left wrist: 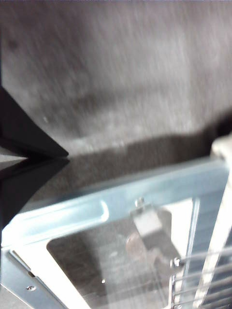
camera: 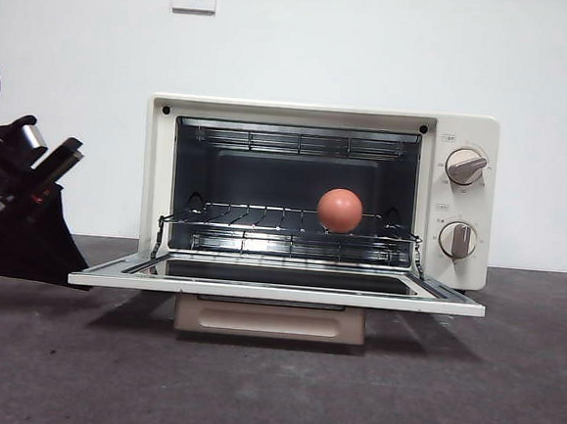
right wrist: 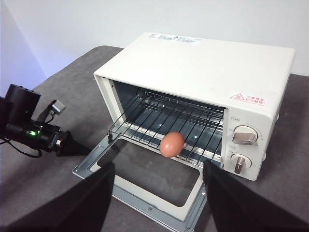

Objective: Eggoven

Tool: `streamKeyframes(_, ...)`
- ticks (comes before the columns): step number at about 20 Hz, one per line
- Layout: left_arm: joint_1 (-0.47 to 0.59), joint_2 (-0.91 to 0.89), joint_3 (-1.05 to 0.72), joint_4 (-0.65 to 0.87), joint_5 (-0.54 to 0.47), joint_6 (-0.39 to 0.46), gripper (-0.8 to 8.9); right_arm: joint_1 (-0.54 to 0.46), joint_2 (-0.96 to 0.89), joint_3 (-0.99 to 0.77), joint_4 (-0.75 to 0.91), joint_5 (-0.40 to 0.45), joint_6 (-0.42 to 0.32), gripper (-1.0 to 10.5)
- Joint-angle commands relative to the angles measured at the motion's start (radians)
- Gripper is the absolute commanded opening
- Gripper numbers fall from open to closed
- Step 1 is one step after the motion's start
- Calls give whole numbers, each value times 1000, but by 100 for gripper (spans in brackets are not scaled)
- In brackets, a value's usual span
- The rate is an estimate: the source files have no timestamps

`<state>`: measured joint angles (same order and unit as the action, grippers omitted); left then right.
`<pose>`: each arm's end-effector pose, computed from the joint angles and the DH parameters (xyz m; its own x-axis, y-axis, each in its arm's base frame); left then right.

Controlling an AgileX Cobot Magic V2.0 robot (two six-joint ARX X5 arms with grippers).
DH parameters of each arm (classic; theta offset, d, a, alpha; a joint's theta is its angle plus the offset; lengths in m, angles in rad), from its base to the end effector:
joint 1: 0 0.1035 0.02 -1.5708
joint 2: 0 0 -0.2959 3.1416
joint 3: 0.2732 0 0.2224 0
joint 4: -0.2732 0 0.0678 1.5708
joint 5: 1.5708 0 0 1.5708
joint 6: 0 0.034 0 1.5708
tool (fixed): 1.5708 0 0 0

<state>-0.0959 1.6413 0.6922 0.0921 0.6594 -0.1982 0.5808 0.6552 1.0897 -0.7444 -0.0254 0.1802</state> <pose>0.2731 -0.0472 0.1880 0.4564 -0.6594 -0.5974 0.3175 0.7479 -0.5829 0.0424 0.0289 0.3973 0.7820 0.5436 -0.3049 -0.5138 0.8392 0.1783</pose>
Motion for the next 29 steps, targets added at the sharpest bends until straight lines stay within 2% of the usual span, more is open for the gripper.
streamKeyframes(1,-16,43,5,22,18,-2,6,7,3,19,8,12,-5,294)
streamKeyframes(6,-31,85,6,63,77,-29,6,7,3,19,8,27,-5,293)
streamKeyframes(12,-28,85,8,144,258,-93,6,7,3,18,7,55,-5,293)
streamKeyframes(14,-25,85,8,217,293,-155,6,7,3,19,4,55,-5,293)
streamKeyframes(17,-11,85,9,380,323,-294,6,7,3,19,-8,54,-4,293)
streamKeyframes(22,16,85,26,697,309,-515,6,7,3,19,-44,52,-1,293)
streamKeyframes(24,24,85,42,774,283,-568,6,7,3,18,-56,52,-1,293)
streamKeyframes(29,22,77,66,790,266,-621,7,7,3,18,-89,52,3,293)
